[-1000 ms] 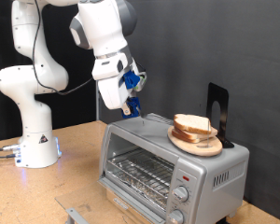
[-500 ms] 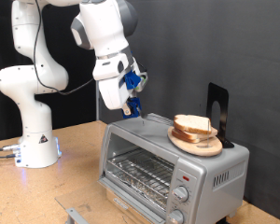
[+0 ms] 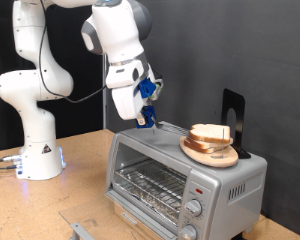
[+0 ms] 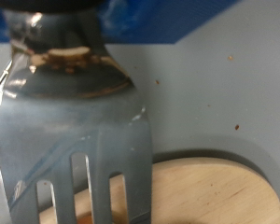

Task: Make a piece of toast with the oven

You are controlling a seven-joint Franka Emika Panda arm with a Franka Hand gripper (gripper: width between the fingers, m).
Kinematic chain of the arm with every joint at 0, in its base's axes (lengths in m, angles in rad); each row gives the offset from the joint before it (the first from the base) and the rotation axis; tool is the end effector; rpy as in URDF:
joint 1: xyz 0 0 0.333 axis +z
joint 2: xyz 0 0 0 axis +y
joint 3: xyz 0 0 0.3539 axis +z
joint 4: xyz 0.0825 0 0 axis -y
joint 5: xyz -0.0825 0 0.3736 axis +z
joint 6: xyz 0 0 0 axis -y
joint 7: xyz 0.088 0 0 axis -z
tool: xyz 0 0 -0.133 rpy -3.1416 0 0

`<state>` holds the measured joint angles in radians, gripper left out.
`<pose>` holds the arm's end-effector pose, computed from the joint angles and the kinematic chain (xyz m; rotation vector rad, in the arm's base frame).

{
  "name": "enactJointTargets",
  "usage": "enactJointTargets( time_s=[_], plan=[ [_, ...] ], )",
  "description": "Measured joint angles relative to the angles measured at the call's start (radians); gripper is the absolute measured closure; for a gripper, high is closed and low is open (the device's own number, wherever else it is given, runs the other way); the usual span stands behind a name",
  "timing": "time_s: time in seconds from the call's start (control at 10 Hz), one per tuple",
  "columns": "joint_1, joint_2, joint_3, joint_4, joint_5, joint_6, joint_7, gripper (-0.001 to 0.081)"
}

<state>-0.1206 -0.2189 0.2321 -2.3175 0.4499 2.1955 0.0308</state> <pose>0.4661 0.0806 0.4564 -2.7976 0.2393 -0.1033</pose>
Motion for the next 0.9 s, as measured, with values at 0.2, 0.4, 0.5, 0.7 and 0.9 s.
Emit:
enactJointTargets(
  time_s=[0.2, 0.4, 0.5, 0.7, 0.9],
  plan=[
    [0.000, 0.018, 0.008, 0.010, -0.001, 0.001, 0.008, 0.0340],
    [0.000, 0.037, 0.017, 0.027, -0.001, 0.003, 0.017, 0.0340],
    [0.000, 0.049, 0.020, 0.039, -0.003, 0.005, 0.021, 0.0340],
    [0.000, 0.072, 0.031, 0.065, -0.008, 0.011, 0.033, 0.0340],
    [0.000, 0.093, 0.045, 0.094, -0.013, 0.013, 0.048, 0.0340]
  ],
)
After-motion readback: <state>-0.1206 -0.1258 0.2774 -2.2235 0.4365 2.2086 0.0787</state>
